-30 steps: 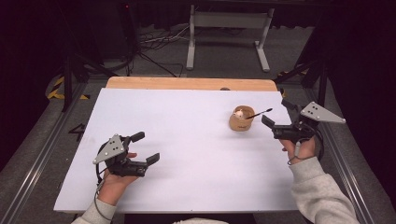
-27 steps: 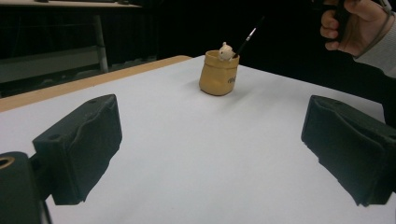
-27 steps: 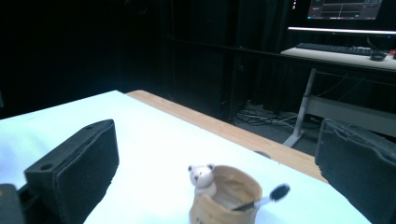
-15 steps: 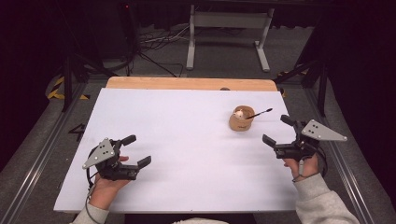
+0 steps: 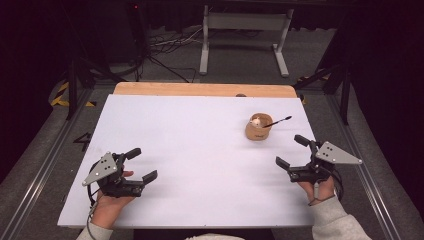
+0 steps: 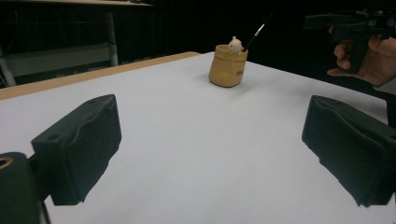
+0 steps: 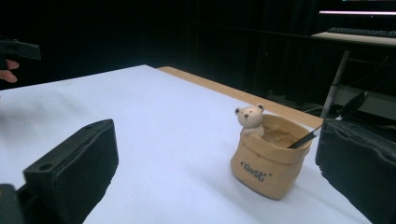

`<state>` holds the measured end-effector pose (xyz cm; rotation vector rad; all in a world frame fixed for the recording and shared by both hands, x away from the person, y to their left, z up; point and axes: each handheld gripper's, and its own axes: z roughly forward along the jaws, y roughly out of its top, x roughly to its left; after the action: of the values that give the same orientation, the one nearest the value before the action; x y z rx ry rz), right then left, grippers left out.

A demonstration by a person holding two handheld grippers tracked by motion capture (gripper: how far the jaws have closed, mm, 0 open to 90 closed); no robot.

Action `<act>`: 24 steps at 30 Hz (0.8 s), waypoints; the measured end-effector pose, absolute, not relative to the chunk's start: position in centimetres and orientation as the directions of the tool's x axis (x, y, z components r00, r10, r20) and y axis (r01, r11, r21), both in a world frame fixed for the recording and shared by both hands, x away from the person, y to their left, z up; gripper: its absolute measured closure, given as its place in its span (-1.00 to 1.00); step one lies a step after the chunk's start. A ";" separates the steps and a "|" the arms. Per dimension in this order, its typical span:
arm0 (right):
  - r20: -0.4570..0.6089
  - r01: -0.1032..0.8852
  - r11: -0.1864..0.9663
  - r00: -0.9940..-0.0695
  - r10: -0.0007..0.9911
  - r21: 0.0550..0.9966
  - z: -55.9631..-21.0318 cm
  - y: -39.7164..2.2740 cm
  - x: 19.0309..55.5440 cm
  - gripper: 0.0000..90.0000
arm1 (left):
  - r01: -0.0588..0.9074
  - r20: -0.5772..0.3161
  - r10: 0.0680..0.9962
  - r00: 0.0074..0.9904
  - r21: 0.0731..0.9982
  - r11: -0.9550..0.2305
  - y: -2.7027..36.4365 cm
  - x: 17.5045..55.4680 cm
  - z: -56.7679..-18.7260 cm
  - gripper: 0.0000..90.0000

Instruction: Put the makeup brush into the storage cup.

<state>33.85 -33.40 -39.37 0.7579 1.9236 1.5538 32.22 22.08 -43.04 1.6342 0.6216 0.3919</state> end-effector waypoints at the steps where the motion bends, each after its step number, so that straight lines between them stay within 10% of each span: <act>1: -0.059 0.092 0.170 -0.697 0.715 0.981 -39.7 -33.3 33.8 -1.00 | 0.171 -0.092 0.599 0.795 0.982 -0.076 22.2 32.2 -43.1 -0.88; 24: -0.057 0.131 0.218 -0.724 0.687 0.967 -43.2 -31.6 33.5 -1.00 | 0.198 -0.134 0.634 0.762 0.980 -0.031 22.6 32.4 -44.9 -0.89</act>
<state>33.53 -31.62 -43.22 0.7530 2.0167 1.5284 32.36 22.57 -44.93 1.5962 0.6841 0.3968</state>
